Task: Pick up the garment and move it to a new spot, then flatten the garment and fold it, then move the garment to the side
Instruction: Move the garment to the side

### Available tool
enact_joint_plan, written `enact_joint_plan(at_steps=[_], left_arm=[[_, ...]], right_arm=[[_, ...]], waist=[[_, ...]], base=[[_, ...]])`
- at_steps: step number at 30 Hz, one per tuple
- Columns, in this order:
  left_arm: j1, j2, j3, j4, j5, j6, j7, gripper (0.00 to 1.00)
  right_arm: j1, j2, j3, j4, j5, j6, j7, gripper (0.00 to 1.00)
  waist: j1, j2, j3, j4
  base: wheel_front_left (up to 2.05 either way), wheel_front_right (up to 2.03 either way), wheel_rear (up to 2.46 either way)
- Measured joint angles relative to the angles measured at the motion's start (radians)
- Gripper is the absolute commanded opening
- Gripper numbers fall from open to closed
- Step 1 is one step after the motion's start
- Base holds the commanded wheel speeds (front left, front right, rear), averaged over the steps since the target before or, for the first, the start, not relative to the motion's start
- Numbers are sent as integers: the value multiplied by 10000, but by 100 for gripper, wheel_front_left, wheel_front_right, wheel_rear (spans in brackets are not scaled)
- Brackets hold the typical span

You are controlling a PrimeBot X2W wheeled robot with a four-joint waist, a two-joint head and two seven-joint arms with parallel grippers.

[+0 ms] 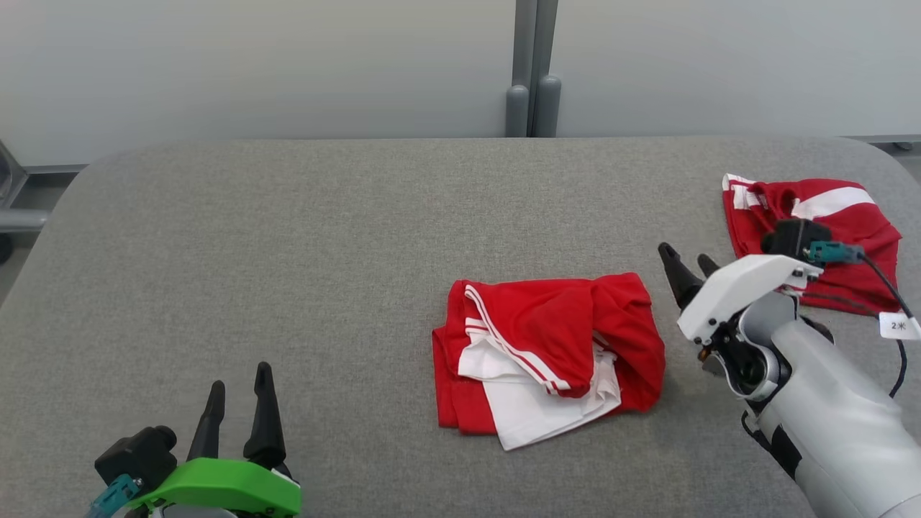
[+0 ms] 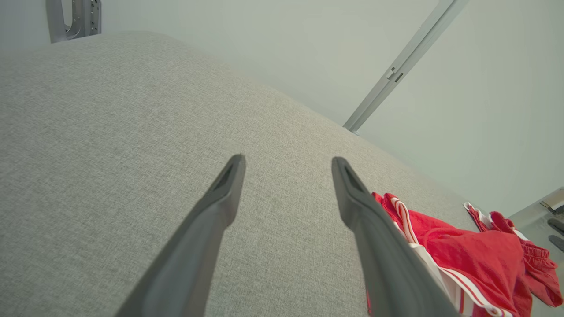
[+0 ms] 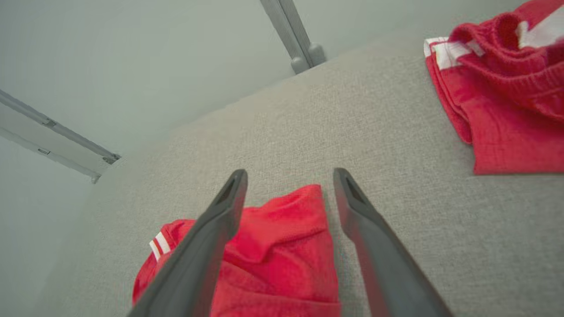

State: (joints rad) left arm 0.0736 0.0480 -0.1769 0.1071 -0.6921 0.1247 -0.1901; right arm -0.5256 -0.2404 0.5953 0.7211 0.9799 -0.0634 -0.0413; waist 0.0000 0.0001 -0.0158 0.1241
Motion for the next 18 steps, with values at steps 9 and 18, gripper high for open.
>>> enact_joint_plan(at_steps=[9, 18], left_arm=[[-5, -4, -167, -203, 38, 0, 130, 100], [-35, -4, -153, -337, 105, 0, 192, 100]], right_arm=[[860, 125, -640, 418, 1444, 240, 915, 100], [882, 184, -1110, 644, 2293, 489, 1588, 100]], waist=[[1, 0, 426, -11], [1, 0, 882, 171]], base=[[0, 0, 0], [0, 0, 0]])
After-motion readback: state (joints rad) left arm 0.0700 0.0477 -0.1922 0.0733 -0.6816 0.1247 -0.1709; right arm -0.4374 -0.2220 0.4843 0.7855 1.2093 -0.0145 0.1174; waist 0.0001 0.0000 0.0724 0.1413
